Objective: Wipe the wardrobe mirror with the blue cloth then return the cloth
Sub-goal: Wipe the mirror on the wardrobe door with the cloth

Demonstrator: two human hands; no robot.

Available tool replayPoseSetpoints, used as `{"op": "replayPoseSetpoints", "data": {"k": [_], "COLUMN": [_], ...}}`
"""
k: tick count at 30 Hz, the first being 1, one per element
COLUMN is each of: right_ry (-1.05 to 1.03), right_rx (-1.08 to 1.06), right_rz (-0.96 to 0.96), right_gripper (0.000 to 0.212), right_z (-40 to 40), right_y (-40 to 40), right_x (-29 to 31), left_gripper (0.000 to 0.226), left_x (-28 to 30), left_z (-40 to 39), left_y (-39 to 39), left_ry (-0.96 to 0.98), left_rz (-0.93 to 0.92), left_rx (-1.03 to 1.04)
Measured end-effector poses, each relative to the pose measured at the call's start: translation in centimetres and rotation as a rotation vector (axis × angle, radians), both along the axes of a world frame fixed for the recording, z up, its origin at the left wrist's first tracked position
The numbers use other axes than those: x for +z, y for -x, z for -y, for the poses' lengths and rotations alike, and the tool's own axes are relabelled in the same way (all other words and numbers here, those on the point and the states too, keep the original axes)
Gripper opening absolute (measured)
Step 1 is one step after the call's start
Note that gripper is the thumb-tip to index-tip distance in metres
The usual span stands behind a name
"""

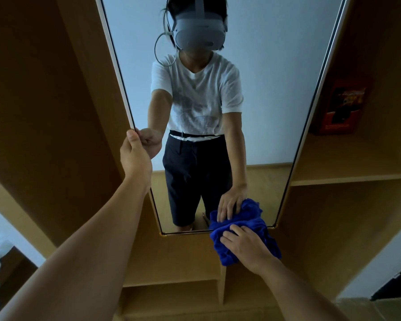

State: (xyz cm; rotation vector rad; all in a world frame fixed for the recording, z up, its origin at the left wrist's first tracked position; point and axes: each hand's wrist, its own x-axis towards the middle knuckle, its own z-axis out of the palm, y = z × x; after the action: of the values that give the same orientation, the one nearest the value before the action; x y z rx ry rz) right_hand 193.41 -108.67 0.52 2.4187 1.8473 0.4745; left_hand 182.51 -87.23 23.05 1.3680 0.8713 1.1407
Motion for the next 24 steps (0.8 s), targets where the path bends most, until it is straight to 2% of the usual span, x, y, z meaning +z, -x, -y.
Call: {"op": "replayPoseSetpoints", "data": {"k": [9, 15, 24], "right_ry": [-0.059, -0.158, -0.411], "right_rx": [-0.01, 0.035, 0.015], "right_rz": [0.126, 0.26, 0.44], "right_gripper": [0.063, 0.048, 0.04], "right_z": [2.4, 3.0, 3.6], "right_y": [-2.1, -3.6, -5.5], "right_x": [4.6, 8.0, 13.0], "left_gripper": [0.041, 0.039, 0.046], "left_x": [0.2, 0.4, 0.5], "left_z": [0.3, 0.8, 1.0], "left_y": [-0.3, -0.2, -0.2], "left_ry": [0.054, 0.063, 0.08], "left_rz": [0.011, 0.0, -0.023], "left_rx": [0.015, 0.034, 0.071]}}
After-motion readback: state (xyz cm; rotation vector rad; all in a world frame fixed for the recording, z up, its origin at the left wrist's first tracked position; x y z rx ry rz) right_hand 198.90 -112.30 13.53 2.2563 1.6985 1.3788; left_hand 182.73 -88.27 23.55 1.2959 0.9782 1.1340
